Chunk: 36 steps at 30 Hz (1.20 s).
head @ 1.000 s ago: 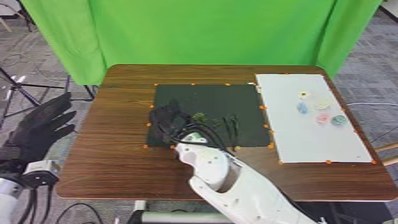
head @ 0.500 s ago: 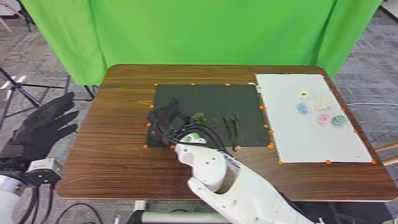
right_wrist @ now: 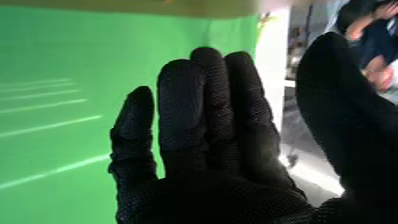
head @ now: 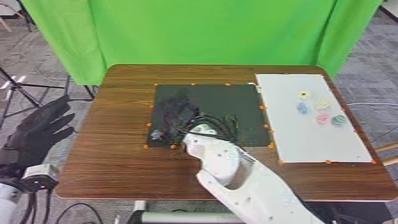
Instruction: Arrange flowers
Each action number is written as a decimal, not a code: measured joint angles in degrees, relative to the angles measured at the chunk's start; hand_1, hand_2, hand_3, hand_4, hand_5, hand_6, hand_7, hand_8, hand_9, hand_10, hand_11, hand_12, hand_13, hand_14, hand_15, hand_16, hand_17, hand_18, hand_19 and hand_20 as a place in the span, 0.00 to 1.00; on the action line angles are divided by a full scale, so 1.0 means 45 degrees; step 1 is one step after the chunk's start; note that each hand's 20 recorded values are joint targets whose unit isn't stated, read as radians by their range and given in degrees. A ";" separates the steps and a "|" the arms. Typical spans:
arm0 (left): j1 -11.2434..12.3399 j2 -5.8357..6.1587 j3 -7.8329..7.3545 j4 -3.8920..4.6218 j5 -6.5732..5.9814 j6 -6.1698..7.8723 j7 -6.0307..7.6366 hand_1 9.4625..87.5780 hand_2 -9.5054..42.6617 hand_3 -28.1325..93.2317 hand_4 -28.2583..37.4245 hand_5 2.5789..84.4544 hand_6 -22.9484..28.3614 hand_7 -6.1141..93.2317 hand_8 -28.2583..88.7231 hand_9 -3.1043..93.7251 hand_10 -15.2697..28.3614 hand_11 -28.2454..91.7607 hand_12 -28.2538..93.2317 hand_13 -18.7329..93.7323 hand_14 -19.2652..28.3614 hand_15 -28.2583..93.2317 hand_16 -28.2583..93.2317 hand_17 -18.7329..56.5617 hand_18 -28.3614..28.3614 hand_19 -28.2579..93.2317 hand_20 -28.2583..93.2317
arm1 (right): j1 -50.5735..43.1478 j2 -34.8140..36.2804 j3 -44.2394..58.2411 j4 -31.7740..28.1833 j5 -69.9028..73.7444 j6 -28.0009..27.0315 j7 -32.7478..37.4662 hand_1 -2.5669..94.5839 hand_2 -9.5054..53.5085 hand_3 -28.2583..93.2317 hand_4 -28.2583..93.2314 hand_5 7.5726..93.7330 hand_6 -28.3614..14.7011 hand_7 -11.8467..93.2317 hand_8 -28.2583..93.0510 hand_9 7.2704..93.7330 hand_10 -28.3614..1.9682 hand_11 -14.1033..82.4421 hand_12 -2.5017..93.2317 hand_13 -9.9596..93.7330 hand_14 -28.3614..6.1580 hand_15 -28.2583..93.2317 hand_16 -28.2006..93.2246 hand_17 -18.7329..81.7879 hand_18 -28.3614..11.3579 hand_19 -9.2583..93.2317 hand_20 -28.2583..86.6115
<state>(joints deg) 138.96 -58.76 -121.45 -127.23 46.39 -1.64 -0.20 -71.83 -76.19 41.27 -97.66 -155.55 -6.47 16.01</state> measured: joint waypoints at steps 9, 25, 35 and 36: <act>0.0477 -0.0465 -0.0150 -0.0135 0.0005 0.0042 0.0171 0.17 0.14 0.81 0.01 0.24 0.46 0.23 0.17 0.21 0.55 0.30 0.42 0.28 0.63 0.35 0.31 0.08 0.83 0.53 0.30 | -0.0163 0.2227 0.3087 -0.0693 0.1532 0.0665 0.2365 0.34 0.00 0.95 0.00 0.33 0.55 0.45 0.11 0.38 0.47 0.46 0.29 0.52 0.56 0.76 0.39 0.30 0.21 0.79 0.68; 0.0584 -0.0608 -0.0201 -0.0139 0.0012 0.0050 0.0253 0.18 0.14 0.81 0.01 0.24 0.46 0.23 0.17 0.21 0.55 0.30 0.42 0.28 0.63 0.35 0.31 0.08 0.83 0.53 0.30 | -0.3217 0.6403 0.8066 0.0285 0.2696 0.0047 0.3844 0.33 0.00 0.94 0.00 0.42 0.58 0.47 0.10 0.46 0.54 0.48 0.30 0.54 0.59 0.73 0.40 0.30 0.21 0.78 0.68; 0.0592 -0.0611 -0.0224 -0.0137 0.0012 0.0048 0.0240 0.18 0.14 0.81 0.02 0.24 0.46 0.24 0.17 0.22 0.55 0.30 0.42 0.28 0.63 0.35 0.31 0.08 0.83 0.53 0.30 | -0.4435 0.6630 0.8501 -0.0114 0.2702 -0.0255 0.3441 0.33 0.00 0.94 0.00 0.43 0.59 0.49 0.10 0.46 0.55 0.51 0.31 0.55 0.60 0.73 0.40 0.30 0.21 0.77 0.67; 0.0597 -0.0612 -0.0224 -0.0137 0.0012 0.0048 0.0241 0.18 0.14 0.81 0.02 0.24 0.46 0.24 0.17 0.22 0.55 0.30 0.42 0.28 0.63 0.35 0.31 0.08 0.83 0.53 0.30 | -0.4474 0.6627 0.8501 -0.0105 0.2703 -0.0294 0.3415 0.33 0.00 0.94 0.00 0.43 0.59 0.49 0.10 0.46 0.55 0.51 0.31 0.55 0.60 0.73 0.41 0.30 0.21 0.77 0.67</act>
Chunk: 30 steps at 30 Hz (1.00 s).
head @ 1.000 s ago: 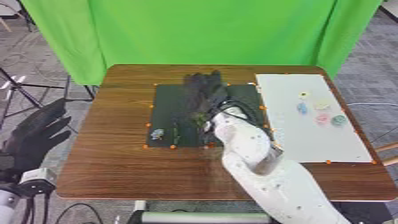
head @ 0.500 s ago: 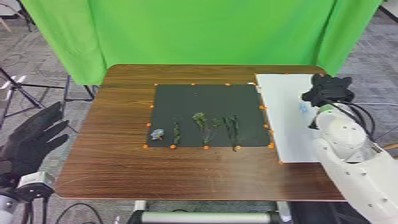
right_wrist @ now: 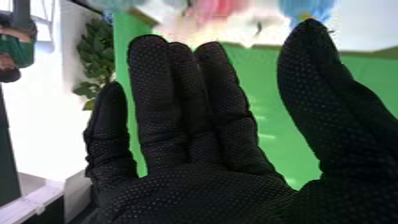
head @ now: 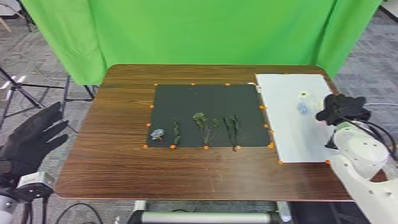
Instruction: Arrange flowers
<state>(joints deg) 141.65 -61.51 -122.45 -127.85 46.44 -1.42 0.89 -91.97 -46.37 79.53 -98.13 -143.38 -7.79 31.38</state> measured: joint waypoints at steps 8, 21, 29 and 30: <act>0.0026 -0.0025 0.0004 0.0000 0.0000 0.0002 0.0010 0.18 0.14 0.81 0.01 0.24 0.46 0.23 0.17 0.22 0.55 0.30 0.42 0.28 0.63 0.35 0.30 0.08 0.83 0.53 0.30 | 0.0114 -0.0012 -0.0273 0.0599 -0.0078 -0.0151 -0.0292 0.36 0.00 0.95 0.00 0.42 0.60 0.50 0.10 0.47 0.57 0.52 0.30 0.57 0.64 0.75 0.41 0.32 0.23 0.78 0.67; 0.0072 -0.0086 -0.0013 -0.0020 0.0000 0.0010 0.0013 0.18 0.14 0.81 0.01 0.24 0.46 0.24 0.17 0.22 0.55 0.30 0.42 0.28 0.63 0.35 0.30 0.08 0.83 0.53 0.30 | 0.0354 0.0019 -0.1118 0.1582 -0.0872 0.3479 -0.0662 0.54 0.00 0.92 0.00 0.67 0.73 0.63 0.26 0.84 0.76 0.45 0.60 0.81 0.75 0.77 0.54 0.42 0.24 0.83 0.67; 0.0104 -0.0090 -0.0147 -0.0065 0.0000 0.0016 0.0009 0.18 0.14 0.81 0.02 0.24 0.46 0.23 0.17 0.22 0.55 0.30 0.41 0.28 0.63 0.35 0.30 0.08 0.83 0.53 0.30 | 0.1160 -0.0124 -0.2133 0.0495 -0.0538 0.3466 -0.1301 0.54 0.00 0.93 0.00 0.67 0.73 0.63 0.26 0.84 0.75 0.44 0.61 0.81 0.75 0.77 0.55 0.42 0.23 0.83 0.67; 0.0101 -0.0083 -0.0147 -0.0065 0.0000 0.0016 0.0000 0.18 0.14 0.81 0.02 0.24 0.46 0.23 0.17 0.22 0.55 0.30 0.41 0.28 0.63 0.35 0.30 0.08 0.83 0.53 0.30 | 0.1512 -0.0214 -0.2527 0.0450 -0.0472 0.3486 -0.1431 0.54 0.00 0.93 0.00 0.67 0.73 0.63 0.26 0.84 0.75 0.44 0.61 0.81 0.75 0.77 0.55 0.42 0.23 0.83 0.67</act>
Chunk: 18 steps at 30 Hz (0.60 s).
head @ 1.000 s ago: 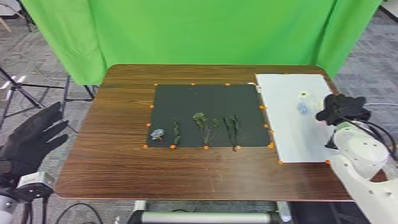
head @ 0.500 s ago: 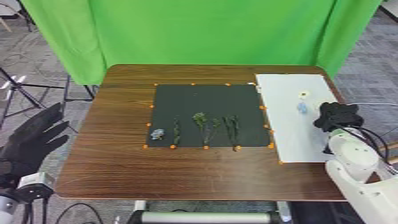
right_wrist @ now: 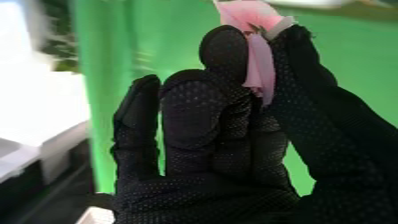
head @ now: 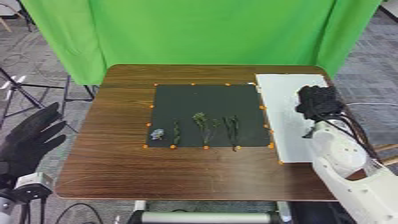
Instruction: Arrange flowers
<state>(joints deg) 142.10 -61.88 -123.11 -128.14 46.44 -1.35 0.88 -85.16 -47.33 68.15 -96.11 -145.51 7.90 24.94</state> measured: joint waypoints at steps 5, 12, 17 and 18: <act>-0.0118 0.0071 0.0110 0.0012 -0.0004 0.0001 -0.0050 0.18 0.14 0.81 0.01 0.24 0.46 0.24 0.17 0.21 0.55 0.30 0.41 0.28 0.63 0.35 0.31 0.08 0.83 0.53 0.30 | 0.2004 -0.1092 -0.1973 -0.0003 0.0152 0.0073 -0.1089 0.53 0.00 0.93 0.00 0.67 0.73 0.63 0.26 0.84 0.75 0.44 0.61 0.80 0.74 0.77 0.55 0.42 0.24 0.83 0.67; -0.0342 0.0237 0.0320 0.0047 -0.0007 0.0010 -0.0120 0.17 0.14 0.81 0.01 0.24 0.46 0.24 0.17 0.22 0.55 0.30 0.42 0.28 0.63 0.35 0.31 0.08 0.83 0.53 0.30 | 0.4229 -0.3667 -0.4282 0.0824 -0.0173 0.0005 -0.2195 0.53 0.00 0.93 0.00 0.68 0.73 0.62 0.26 0.84 0.75 0.44 0.61 0.80 0.74 0.77 0.55 0.42 0.23 0.83 0.67; -0.0447 0.0318 0.0393 0.0063 -0.0007 0.0022 -0.0137 0.18 0.15 0.81 0.01 0.24 0.46 0.23 0.17 0.22 0.55 0.30 0.42 0.28 0.63 0.35 0.31 0.08 0.83 0.53 0.30 | 0.4849 -0.5371 -0.5207 0.1772 -0.0888 -0.0279 -0.2436 0.53 0.00 0.93 0.00 0.67 0.73 0.63 0.26 0.84 0.75 0.44 0.61 0.80 0.74 0.77 0.55 0.42 0.23 0.82 0.67; -0.0448 0.0329 0.0393 0.0064 -0.0007 0.0022 -0.0142 0.18 0.15 0.81 0.01 0.24 0.46 0.24 0.17 0.22 0.55 0.30 0.42 0.28 0.63 0.34 0.31 0.08 0.83 0.53 0.30 | 0.4885 -0.5639 -0.5320 0.1964 -0.1058 -0.0358 -0.2489 0.53 0.00 0.92 0.00 0.67 0.73 0.63 0.26 0.84 0.76 0.44 0.61 0.80 0.74 0.77 0.55 0.42 0.24 0.82 0.67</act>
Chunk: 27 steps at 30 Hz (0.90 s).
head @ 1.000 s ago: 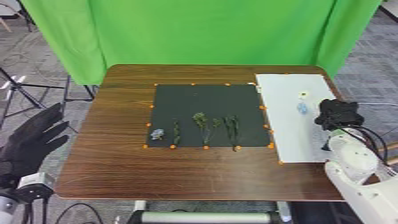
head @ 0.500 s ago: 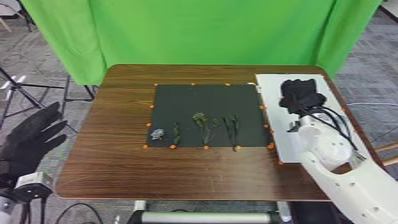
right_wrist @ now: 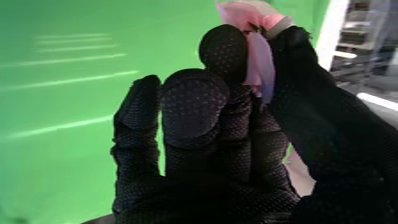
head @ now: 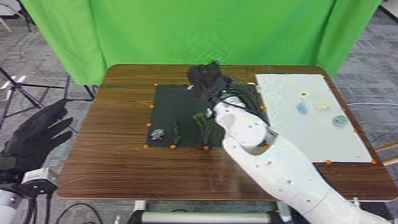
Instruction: Arrange flowers
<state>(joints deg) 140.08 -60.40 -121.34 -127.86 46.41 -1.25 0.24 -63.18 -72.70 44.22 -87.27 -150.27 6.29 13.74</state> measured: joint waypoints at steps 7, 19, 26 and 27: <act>-0.0035 0.0104 0.0067 0.0038 0.0000 0.0006 -0.0060 0.18 0.14 0.81 0.01 0.24 0.46 0.24 0.17 0.22 0.55 0.30 0.42 0.28 0.63 0.34 0.31 0.08 0.83 0.53 0.30 | 0.0175 -0.0949 -0.0977 0.1209 -0.0709 -0.0321 -0.0105 0.53 0.00 0.92 0.00 0.67 0.74 0.63 0.26 0.84 0.76 0.43 0.61 0.80 0.75 0.77 0.55 0.42 0.24 0.82 0.67; -0.0438 0.0462 0.0376 0.0266 -0.0008 -0.0006 -0.0234 0.18 0.15 0.81 0.01 0.24 0.46 0.23 0.17 0.22 0.55 0.30 0.42 0.28 0.63 0.35 0.31 0.08 0.83 0.53 0.30 | 0.0388 -0.1454 -0.1581 0.2175 -0.1198 -0.0606 0.0236 0.54 0.00 0.89 0.00 0.64 0.75 0.62 0.25 0.83 0.77 0.39 0.58 0.78 0.77 0.75 0.56 0.40 0.25 0.81 0.67; -0.0539 0.0546 0.0414 0.0286 -0.0010 -0.0010 -0.0295 0.18 0.15 0.81 0.01 0.24 0.46 0.23 0.17 0.22 0.55 0.30 0.42 0.28 0.63 0.35 0.31 0.08 0.83 0.53 0.30 | 0.0421 -0.1610 -0.1631 0.2391 -0.1561 -0.0627 0.0459 0.53 0.00 0.88 0.00 0.61 0.72 0.58 0.22 0.79 0.76 0.33 0.54 0.74 0.77 0.74 0.57 0.38 0.25 0.80 0.67; -0.0542 0.0546 0.0414 0.0288 -0.0011 -0.0011 -0.0300 0.18 0.15 0.81 0.01 0.24 0.46 0.23 0.17 0.22 0.55 0.30 0.42 0.28 0.63 0.35 0.31 0.08 0.83 0.53 0.30 | 0.0421 -0.1613 -0.1631 0.2393 -0.1623 -0.0679 0.0467 0.53 0.00 0.88 0.00 0.61 0.72 0.58 0.21 0.78 0.77 0.32 0.53 0.73 0.77 0.74 0.57 0.38 0.25 0.80 0.67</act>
<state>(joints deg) 137.65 -57.95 -119.48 -126.56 46.36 -1.30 -1.11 -61.29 -79.96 36.88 -76.50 -157.57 3.23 15.84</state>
